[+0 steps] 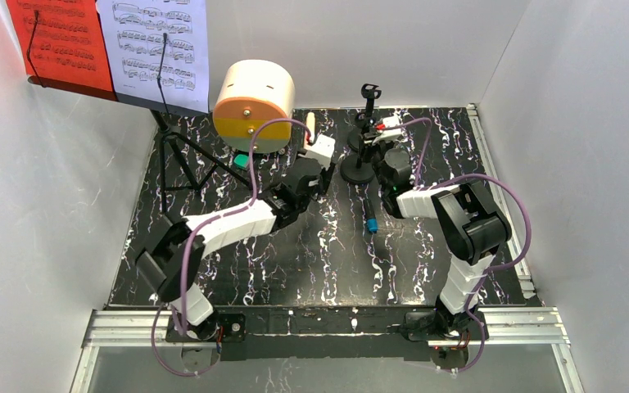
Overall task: Pack up the instrument practice props
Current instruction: Place the microphone at the center of the board.
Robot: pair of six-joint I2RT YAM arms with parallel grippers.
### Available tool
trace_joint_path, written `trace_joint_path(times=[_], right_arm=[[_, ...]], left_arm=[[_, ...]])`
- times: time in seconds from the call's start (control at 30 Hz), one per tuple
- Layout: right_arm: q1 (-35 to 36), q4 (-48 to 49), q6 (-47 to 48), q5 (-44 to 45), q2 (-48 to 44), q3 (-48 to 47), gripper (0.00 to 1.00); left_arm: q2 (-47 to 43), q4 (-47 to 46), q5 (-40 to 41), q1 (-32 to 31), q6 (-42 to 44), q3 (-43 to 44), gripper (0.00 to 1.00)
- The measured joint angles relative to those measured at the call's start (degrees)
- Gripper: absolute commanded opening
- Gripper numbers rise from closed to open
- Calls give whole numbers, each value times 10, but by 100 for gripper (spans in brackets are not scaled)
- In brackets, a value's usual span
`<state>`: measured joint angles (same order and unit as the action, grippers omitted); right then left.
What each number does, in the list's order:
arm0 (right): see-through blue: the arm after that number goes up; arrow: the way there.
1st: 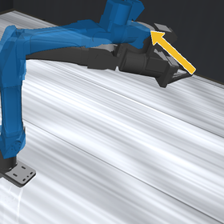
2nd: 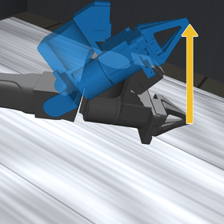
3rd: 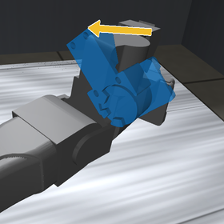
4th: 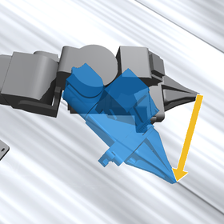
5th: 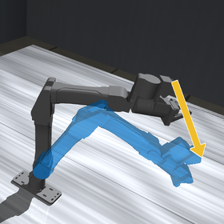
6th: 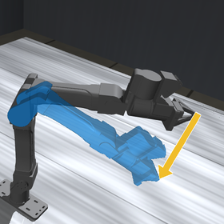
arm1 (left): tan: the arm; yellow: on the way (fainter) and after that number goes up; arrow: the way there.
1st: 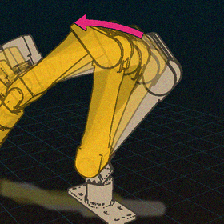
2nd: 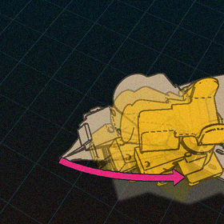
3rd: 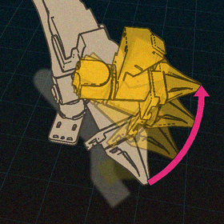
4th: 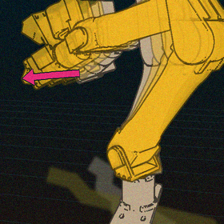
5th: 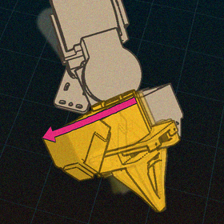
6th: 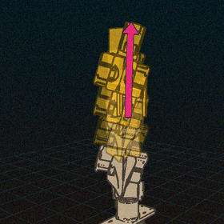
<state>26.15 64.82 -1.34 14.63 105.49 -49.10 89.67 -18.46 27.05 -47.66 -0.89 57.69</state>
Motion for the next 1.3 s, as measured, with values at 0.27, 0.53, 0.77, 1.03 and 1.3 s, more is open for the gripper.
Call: trace_joint_path(times=[0.27,0.53,0.77,1.03,1.3], right_arm=[[-13,-126,4,-20,-5,43,83],[-19,-215,-23,-54,-159,122,90],[-17,-220,-58,-50,-363,196,91],[-17,-225,-74,-40,-427,219,91],[-17,-228,-77,-40,-427,228,91]], left_arm=[[135,-73,-9,24,-29,78,0],[256,-134,34,32,-38,162,0],[366,-166,85,45,-31,235,4],[459,-183,122,58,-5,312,25],[482,-192,131,66,6,339,52]])
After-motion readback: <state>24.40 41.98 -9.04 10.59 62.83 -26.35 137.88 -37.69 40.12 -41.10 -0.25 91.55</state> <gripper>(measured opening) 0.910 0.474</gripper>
